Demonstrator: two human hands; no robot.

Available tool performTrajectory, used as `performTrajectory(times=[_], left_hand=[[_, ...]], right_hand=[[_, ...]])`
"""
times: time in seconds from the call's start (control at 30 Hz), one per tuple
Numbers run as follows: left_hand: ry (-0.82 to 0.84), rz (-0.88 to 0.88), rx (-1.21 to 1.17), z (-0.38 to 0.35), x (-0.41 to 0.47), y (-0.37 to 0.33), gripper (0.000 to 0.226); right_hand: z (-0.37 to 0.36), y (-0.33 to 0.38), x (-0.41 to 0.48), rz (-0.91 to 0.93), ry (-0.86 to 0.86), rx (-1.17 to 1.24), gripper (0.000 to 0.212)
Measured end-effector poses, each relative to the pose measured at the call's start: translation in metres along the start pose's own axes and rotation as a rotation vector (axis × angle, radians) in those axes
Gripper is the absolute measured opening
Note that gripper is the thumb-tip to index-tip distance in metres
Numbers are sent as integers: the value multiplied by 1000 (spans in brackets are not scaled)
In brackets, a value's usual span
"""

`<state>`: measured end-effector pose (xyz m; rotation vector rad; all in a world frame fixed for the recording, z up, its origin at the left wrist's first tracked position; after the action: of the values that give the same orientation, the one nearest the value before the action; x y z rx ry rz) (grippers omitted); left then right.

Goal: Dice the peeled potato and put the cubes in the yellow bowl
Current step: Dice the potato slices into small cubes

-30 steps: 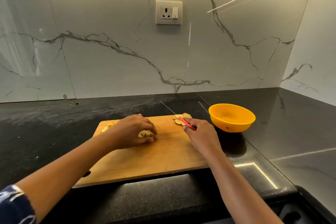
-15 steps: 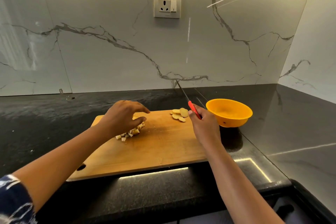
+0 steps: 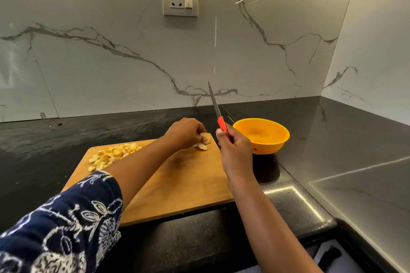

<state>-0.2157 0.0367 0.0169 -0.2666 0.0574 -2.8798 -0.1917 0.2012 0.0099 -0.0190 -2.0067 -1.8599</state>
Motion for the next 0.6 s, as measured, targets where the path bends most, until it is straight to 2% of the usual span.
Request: performTrajectory(times=[0.27, 0.43, 0.47, 0.57, 0.6], left_hand=[[-221, -92, -145, 28, -43, 6, 24], [-396, -255, -15, 39, -111, 36, 21], [-396, -296, 23, 37, -122, 41, 19], [-341, -423, 106, 27, -137, 53, 32], [-312, -432, 105, 25, -137, 57, 22]], right_hand=[[0, -3, 1, -63, 9, 74, 39], [-1, -8, -1, -72, 45, 22, 38], [-1, -9, -1, -66, 63, -7, 38], [-2, -6, -4, -46, 76, -93, 37], [-1, -4, -5, -45, 74, -109, 37]])
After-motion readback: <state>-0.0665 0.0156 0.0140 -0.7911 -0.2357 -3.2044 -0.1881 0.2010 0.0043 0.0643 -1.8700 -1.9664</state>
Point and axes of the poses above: each hand's wrist, its own x-axis towards the middle knuckle, its own z-axis out of the back of the hand, y = z × x, the point moved 1 cm from there along x, towards the middle knuckle, and after that the axes turned 5 degrees about x, right-handed, at the moved point
